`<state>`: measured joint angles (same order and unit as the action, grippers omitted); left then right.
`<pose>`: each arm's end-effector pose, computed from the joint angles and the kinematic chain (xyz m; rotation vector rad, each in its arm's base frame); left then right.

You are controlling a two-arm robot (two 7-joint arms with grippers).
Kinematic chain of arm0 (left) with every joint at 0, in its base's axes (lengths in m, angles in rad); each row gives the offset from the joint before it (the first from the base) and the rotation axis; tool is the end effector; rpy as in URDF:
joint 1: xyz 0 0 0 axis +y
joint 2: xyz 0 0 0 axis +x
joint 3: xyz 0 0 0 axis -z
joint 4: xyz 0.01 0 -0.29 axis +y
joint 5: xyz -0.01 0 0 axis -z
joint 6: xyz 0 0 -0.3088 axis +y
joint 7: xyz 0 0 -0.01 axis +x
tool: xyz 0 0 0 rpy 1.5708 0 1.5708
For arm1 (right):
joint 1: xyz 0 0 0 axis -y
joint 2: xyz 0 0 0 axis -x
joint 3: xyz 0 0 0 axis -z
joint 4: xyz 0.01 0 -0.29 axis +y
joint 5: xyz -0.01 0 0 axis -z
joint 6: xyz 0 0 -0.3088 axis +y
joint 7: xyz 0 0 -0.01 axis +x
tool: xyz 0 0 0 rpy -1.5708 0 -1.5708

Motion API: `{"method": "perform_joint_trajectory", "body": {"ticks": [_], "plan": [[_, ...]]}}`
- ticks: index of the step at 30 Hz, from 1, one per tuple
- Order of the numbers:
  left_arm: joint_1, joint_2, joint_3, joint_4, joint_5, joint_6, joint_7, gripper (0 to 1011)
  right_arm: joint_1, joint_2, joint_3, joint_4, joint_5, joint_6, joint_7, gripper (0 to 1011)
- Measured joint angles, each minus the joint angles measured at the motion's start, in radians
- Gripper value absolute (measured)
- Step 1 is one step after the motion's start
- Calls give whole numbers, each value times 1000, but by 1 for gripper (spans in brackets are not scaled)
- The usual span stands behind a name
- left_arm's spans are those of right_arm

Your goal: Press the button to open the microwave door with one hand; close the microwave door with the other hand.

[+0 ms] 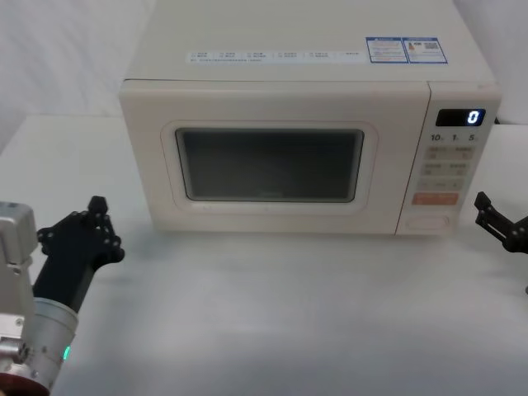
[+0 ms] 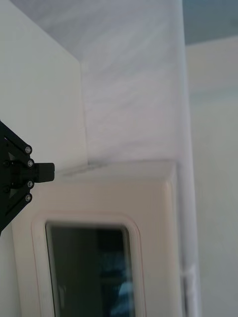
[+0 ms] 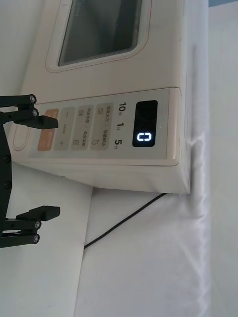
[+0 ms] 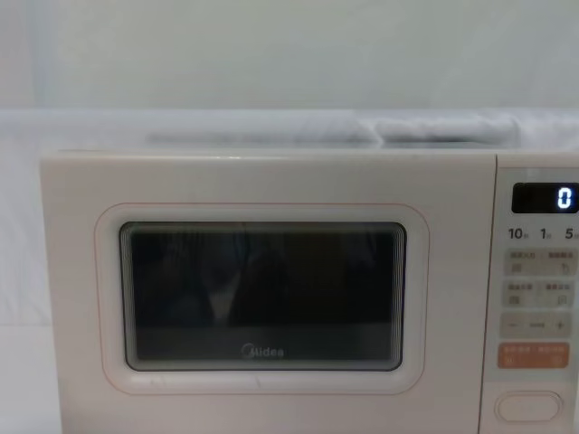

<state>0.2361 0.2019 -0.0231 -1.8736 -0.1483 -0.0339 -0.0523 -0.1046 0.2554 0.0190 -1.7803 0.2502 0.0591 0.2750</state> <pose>0.2619 0.0482 -0.2672 -0.0343 -0.1189 1.4794 0.2987 -0.0649 -0.2575 0.0229 -0.0415 -1.2614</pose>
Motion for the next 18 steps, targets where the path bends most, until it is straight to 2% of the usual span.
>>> {"method": "perform_joint_trajectory", "body": {"ticks": [6,12,18], "plan": [[-10,-20,-25,39,9,-12,5,0,0,0,0,0,0,0,0,1002],[-32,-42,-31,78,25,-15,12,0,0,0,0,0,0,0,0,1002],[-64,-92,-38,119,56,-7,54,0,0,0,0,0,0,0,0,1002]]}}
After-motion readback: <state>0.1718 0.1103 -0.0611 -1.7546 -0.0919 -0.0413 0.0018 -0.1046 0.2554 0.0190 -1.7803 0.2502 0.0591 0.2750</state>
